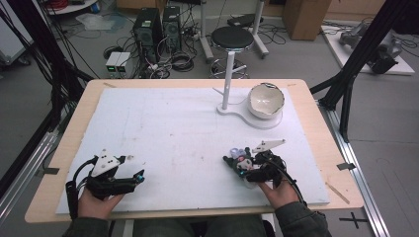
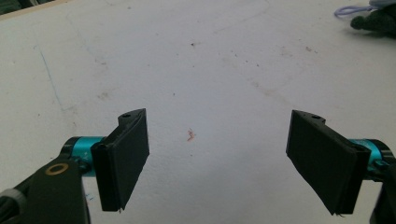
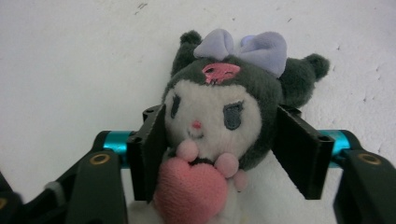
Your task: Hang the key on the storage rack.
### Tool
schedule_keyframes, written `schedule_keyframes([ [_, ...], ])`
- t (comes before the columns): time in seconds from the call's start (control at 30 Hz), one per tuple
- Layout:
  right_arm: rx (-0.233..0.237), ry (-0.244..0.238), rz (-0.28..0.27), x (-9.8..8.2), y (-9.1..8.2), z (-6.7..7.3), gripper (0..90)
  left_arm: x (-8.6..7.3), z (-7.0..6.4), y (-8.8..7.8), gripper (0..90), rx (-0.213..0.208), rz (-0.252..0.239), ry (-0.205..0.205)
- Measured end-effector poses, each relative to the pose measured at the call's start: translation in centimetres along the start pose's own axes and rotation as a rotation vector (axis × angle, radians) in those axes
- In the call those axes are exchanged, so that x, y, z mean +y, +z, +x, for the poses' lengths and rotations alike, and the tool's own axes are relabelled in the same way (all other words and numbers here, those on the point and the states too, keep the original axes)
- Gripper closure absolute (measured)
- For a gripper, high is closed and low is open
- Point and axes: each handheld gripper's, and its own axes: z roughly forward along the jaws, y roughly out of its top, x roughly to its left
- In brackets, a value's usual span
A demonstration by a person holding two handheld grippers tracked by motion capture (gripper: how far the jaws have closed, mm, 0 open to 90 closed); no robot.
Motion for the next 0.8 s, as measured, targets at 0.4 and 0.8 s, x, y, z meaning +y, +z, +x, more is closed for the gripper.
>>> schedule_keyframes([
  [0.4,0.092,0.007,-0.014,-0.1,-0.4,-1.6,52.8,0.0,0.1,-0.1,21.6,0.005,-0.002,-0.003],
  [0.8,0.139,0.015,-0.079,0.4,-1.7,-1.9,53.4,0.0,0.1,-0.1,21.7,0.005,-0.008,-0.005],
])
